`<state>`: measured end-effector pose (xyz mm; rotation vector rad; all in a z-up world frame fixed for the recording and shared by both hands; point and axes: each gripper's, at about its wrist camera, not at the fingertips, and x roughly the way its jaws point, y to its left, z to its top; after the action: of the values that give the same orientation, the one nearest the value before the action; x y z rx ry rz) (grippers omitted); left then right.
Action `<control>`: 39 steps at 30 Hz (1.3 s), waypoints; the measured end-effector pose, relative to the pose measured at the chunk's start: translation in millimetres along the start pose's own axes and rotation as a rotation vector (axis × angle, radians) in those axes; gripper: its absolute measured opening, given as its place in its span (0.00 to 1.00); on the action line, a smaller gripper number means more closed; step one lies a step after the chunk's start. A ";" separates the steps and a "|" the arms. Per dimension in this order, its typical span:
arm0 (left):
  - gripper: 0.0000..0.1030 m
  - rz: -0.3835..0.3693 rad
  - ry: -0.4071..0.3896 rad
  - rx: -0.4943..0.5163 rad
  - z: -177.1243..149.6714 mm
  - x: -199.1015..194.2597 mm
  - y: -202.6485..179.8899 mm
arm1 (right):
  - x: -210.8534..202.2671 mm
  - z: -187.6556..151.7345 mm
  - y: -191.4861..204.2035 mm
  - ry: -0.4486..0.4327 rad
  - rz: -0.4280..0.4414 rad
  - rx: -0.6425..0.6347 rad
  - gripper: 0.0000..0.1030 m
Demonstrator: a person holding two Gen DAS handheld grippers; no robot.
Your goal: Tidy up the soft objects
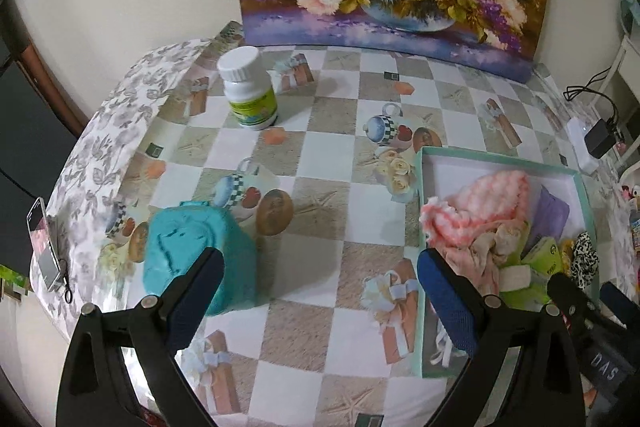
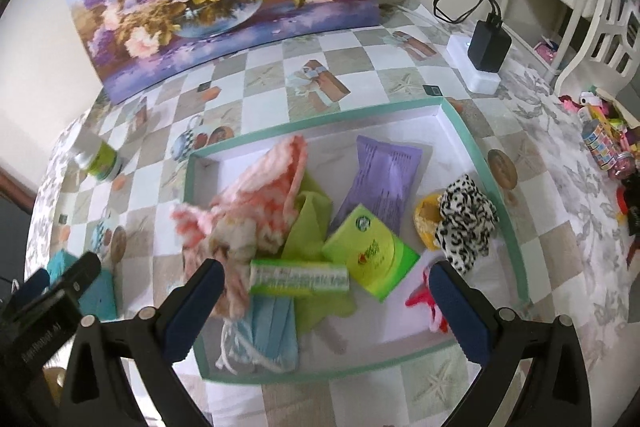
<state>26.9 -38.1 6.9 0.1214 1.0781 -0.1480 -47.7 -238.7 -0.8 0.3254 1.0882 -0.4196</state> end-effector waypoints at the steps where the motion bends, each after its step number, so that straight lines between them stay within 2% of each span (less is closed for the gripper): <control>1: 0.95 0.011 0.003 -0.004 -2.1 -1.4 2.6 | -3.3 -3.4 1.1 -0.003 0.001 -0.008 1.00; 9: 0.95 0.023 -0.012 0.005 -21.2 -18.1 13.7 | -25.7 -21.6 12.4 -0.040 0.000 -0.071 1.00; 14: 0.95 -0.013 -0.005 0.010 -32.1 -25.2 18.2 | -32.9 -31.4 16.6 -0.045 0.008 -0.091 1.00; 20: 0.95 0.043 0.003 0.034 -44.4 -26.9 21.1 | -35.1 -41.0 16.3 -0.037 0.006 -0.092 1.00; 31: 0.95 0.037 0.036 0.023 -57.5 -27.0 34.0 | -46.8 -49.2 9.4 -0.055 0.003 -0.066 1.00; 39: 0.95 0.028 0.029 -0.009 -58.1 -31.1 42.7 | -51.9 -51.8 10.5 -0.067 -0.008 -0.074 1.00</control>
<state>-30.3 15.7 8.3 0.1308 1.1050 -0.1169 -103.9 -197.3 24.2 0.2404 1.0374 -0.3938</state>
